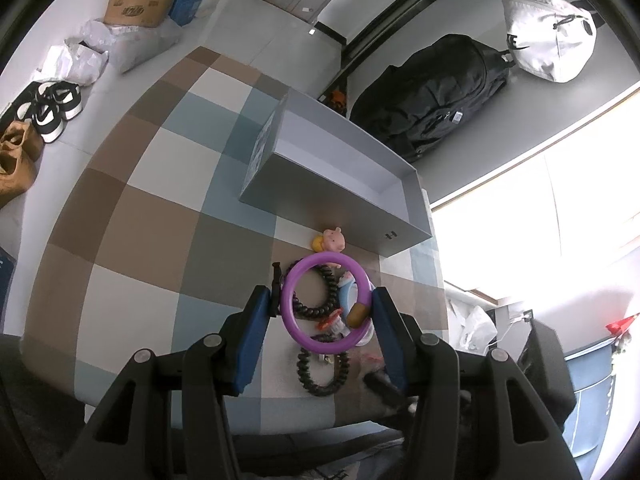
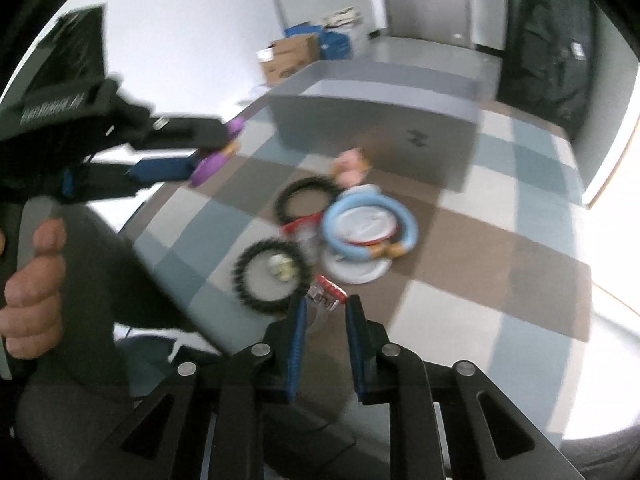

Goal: Organize jewelry
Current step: 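Lift the purple ring with the left tool while the right tool grasps a red clip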

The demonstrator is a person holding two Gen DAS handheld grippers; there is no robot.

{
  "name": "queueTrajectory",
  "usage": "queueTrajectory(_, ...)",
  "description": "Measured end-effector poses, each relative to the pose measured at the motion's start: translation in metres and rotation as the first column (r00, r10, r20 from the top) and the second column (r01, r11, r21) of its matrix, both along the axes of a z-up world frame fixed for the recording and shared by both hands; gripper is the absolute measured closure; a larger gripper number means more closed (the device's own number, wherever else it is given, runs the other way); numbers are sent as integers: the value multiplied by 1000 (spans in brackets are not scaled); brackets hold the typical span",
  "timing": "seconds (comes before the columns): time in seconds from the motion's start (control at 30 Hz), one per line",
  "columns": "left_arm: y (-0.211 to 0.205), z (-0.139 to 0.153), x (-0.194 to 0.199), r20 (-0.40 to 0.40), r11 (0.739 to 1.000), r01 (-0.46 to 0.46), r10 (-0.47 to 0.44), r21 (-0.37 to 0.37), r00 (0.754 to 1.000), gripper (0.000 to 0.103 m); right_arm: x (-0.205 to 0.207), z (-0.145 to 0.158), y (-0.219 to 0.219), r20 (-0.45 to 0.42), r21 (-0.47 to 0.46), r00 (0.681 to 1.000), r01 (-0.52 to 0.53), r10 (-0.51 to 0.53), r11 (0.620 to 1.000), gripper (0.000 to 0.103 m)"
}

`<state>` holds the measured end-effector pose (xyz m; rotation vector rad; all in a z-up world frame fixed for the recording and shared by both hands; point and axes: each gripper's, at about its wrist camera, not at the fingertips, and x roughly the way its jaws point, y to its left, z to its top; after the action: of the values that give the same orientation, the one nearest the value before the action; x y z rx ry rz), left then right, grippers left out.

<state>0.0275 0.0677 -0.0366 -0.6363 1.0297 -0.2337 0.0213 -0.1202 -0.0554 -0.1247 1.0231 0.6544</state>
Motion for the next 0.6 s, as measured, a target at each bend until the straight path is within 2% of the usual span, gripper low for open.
queueTrajectory(0.2, -5, 7, 3, 22, 1000, 14, -14, 18, 1000, 57, 15, 9, -19, 2, 57, 996, 86, -87, 995, 84)
queueTrajectory(0.47, -15, 35, 21, 71, 994, 37, -44, 103, 996, 57, 43, 54, -39, 37, 218, 990, 128, -139, 967, 85)
queueTrajectory(0.6, -20, 48, 41, 99, 987, 51, -66, 150, 993, 57, 67, 73, -33, 54, 262, 989, 117, -136, 958, 85)
